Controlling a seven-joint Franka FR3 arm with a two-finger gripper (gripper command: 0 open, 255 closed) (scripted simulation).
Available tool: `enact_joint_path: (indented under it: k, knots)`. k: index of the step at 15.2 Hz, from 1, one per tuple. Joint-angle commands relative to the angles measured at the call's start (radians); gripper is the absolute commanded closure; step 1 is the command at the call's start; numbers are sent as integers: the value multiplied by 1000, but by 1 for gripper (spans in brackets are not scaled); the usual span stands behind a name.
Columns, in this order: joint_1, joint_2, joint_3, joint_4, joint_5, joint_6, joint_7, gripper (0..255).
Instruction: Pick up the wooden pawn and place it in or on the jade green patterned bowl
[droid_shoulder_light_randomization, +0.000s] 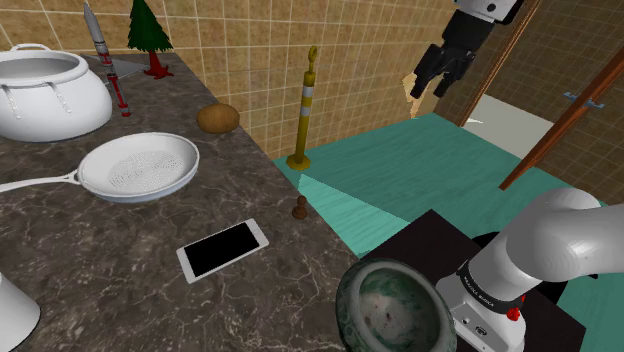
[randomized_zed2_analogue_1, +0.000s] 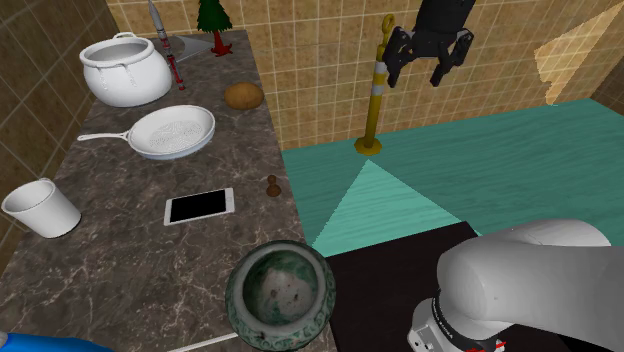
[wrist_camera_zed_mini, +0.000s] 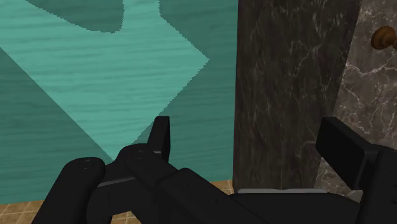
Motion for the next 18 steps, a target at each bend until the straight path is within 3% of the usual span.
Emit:
enact_joint_path:
  k: [1, 9, 18]
  knots:
    - [0, 0, 0, 0, 0, 0, 0, 0]
    - [35, 51, 185, -81, 92, 102, 230, 0]
    - [61, 227, 397, -72, 167, 240, 491, 0]
